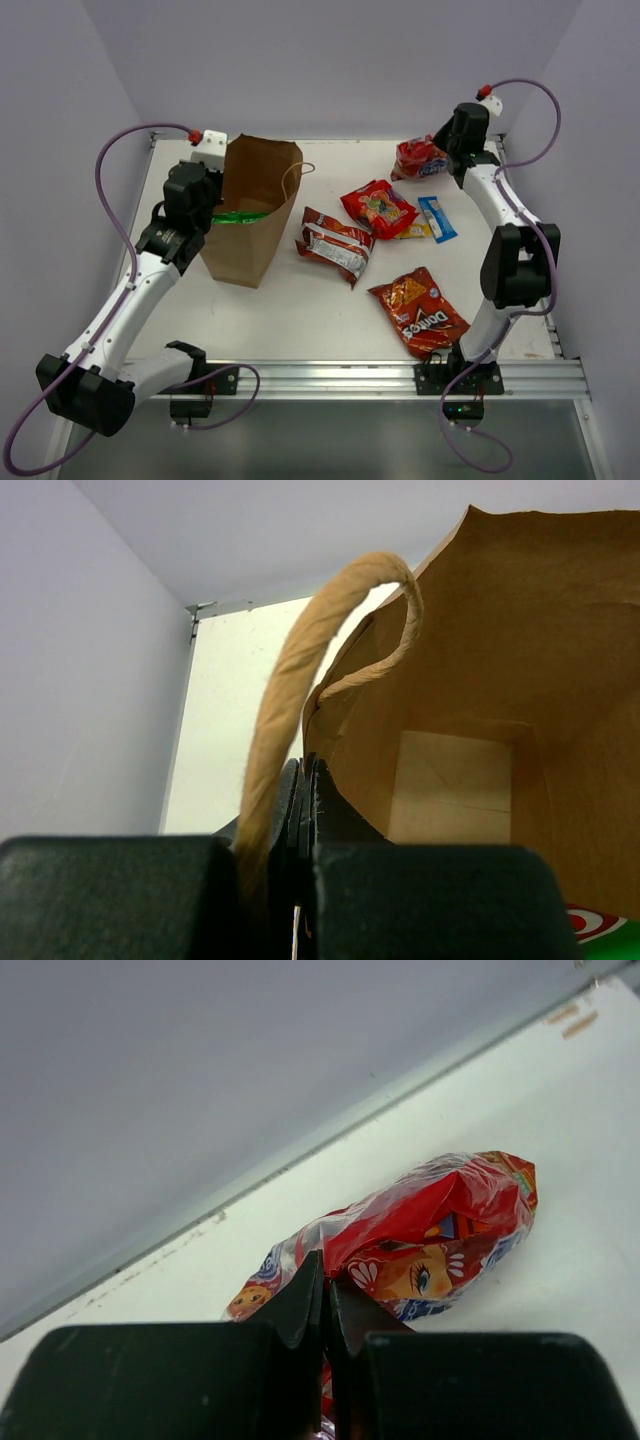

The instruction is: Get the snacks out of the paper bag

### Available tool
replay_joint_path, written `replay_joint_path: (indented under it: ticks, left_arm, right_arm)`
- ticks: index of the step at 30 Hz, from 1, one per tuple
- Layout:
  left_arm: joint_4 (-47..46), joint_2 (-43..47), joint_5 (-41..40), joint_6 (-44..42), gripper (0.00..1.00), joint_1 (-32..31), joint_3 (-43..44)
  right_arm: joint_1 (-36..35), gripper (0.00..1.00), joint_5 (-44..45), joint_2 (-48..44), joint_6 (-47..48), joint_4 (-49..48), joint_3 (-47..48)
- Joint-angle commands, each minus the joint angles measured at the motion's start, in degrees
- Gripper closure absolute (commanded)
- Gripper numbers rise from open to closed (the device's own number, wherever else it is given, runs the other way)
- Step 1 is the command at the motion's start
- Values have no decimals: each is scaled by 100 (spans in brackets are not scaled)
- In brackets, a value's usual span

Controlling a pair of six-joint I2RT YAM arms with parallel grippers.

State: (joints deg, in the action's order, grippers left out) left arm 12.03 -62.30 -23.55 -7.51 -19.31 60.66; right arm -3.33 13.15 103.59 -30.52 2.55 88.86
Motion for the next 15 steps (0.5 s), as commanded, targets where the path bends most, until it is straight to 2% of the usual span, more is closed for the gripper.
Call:
replay_joint_path:
  ticks: [1, 2, 4, 6, 7, 9, 10, 13, 15]
  left_arm:
    - [-315, 52, 105, -14, 100, 50, 271]
    - [-333, 43, 131, -31, 100, 50, 279]
    - [-316, 34, 149, -67, 100, 50, 306]
    - [-298, 8, 219, -75, 100, 50, 349]
    - [-298, 8, 228, -75, 100, 50, 367]
    - [-315, -10, 246, -93, 100, 50, 402]
    - [-324, -19, 246, -93, 100, 50, 402]
    - [-351, -63, 246, -119, 100, 50, 455]
    - [-359, -106, 298, -172, 100, 50, 507]
  right_arm:
    - [297, 100, -207, -138, -1173, -748, -165]
    - [307, 98, -216, -137, -1280, -669, -298]
    - [403, 80, -234, -294, -1386, -624, -605]
    - [509, 59, -251, -444, -1325, -492, -703]
    - [518, 38, -251, -610, -1142, -466, -721]
    - [518, 25, -243, -769, -904, -282, -669]
    - [518, 14, -216, -849, -764, -168, -555]
    - [518, 1, -76, -1235, -570, 360, -361]
    - [500, 1, -127, -1569, -464, 545, -334]
